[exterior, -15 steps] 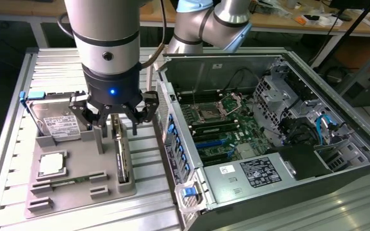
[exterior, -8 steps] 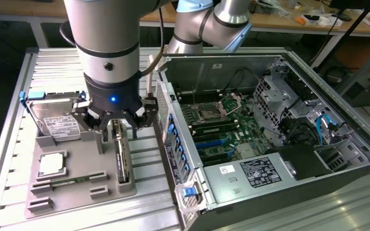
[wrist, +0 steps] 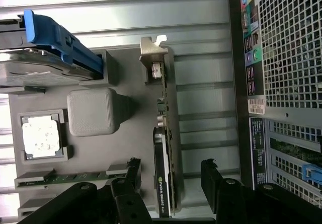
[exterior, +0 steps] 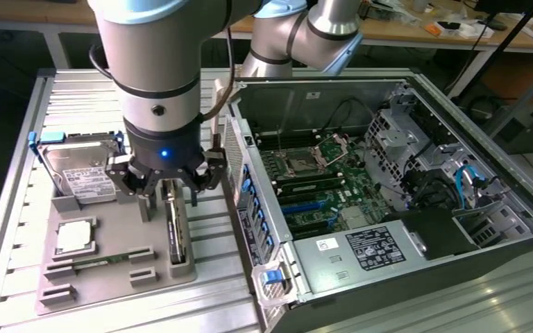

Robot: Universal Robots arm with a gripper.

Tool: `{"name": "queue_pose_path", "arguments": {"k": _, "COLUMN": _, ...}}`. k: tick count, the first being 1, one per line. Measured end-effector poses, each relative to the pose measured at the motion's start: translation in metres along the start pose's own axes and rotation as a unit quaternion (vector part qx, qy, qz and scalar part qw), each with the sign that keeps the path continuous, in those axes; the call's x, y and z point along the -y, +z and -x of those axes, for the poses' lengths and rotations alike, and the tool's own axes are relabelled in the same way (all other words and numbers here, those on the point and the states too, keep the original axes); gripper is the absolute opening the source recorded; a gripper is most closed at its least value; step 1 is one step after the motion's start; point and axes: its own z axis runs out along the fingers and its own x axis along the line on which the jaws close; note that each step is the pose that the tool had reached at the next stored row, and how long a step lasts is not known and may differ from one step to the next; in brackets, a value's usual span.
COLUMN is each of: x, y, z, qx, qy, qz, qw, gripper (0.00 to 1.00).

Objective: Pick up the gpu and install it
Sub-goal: 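Pick up the gpu and move the gpu toward the slot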

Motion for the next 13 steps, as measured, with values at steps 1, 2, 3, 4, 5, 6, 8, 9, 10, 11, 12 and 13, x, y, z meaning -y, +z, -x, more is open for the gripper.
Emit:
{"name": "queue_pose_path", "arguments": {"k": 1, "x": 0.0001, "y": 0.0018, "z": 0.0, "qx": 0.0, "qy": 0.0, "qz": 0.0, "qw": 1.0, "gripper": 0.6}}
{"name": "queue_pose_path", "arguments": {"k": 2, "x": 0.0002, "y": 0.0037, "z": 0.0, "qx": 0.0, "qy": 0.0, "qz": 0.0, "qw": 1.0, "gripper": 0.6}}
{"name": "queue_pose_path", "arguments": {"k": 3, "x": 0.0003, "y": 0.0056, "z": 0.0, "qx": 0.0, "qy": 0.0, "qz": 0.0, "qw": 1.0, "gripper": 0.6}}
{"name": "queue_pose_path", "arguments": {"k": 4, "x": 0.0003, "y": 0.0075, "z": 0.0, "qx": 0.0, "qy": 0.0, "qz": 0.0, "qw": 1.0, "gripper": 0.6}}
{"name": "queue_pose_path", "arguments": {"k": 5, "x": 0.0004, "y": 0.0093, "z": 0.0, "qx": 0.0, "qy": 0.0, "qz": 0.0, "qw": 1.0, "gripper": 0.6}}
{"name": "queue_pose_path", "arguments": {"k": 6, "x": 0.0005, "y": 0.0111, "z": 0.0, "qx": -0.0001, "qy": 0.0, "qz": 0.0, "qw": 1.0, "gripper": 0.6}}
{"name": "queue_pose_path", "arguments": {"k": 8, "x": 0.0005, "y": 0.0148, "z": 0.0, "qx": 0.0, "qy": 0.0, "qz": 0.0, "qw": 1.0, "gripper": 0.6}}
{"name": "queue_pose_path", "arguments": {"k": 9, "x": 0.0005, "y": 0.0185, "z": -0.001, "qx": 0.0, "qy": 0.0, "qz": 0.0, "qw": 1.0, "gripper": 0.6}}
{"name": "queue_pose_path", "arguments": {"k": 10, "x": 0.0003, "y": 0.0212, "z": -0.002, "qx": 0.0, "qy": 0.0, "qz": 0.0, "qw": 1.0, "gripper": 0.6}}
{"name": "queue_pose_path", "arguments": {"k": 11, "x": 0.0002, "y": 0.0231, "z": -0.003, "qx": 0.0, "qy": 0.0, "qz": 0.0, "qw": 1.0, "gripper": 0.6}}
{"name": "queue_pose_path", "arguments": {"k": 12, "x": 0.0001, "y": 0.0256, "z": -0.004, "qx": 0.0, "qy": 0.0, "qz": 0.0, "qw": 1.0, "gripper": 0.6}}
{"name": "queue_pose_path", "arguments": {"k": 13, "x": 0.0001, "y": 0.0271, "z": -0.005, "qx": 0.0, "qy": 0.0, "qz": 0.0, "qw": 1.0, "gripper": 0.6}}
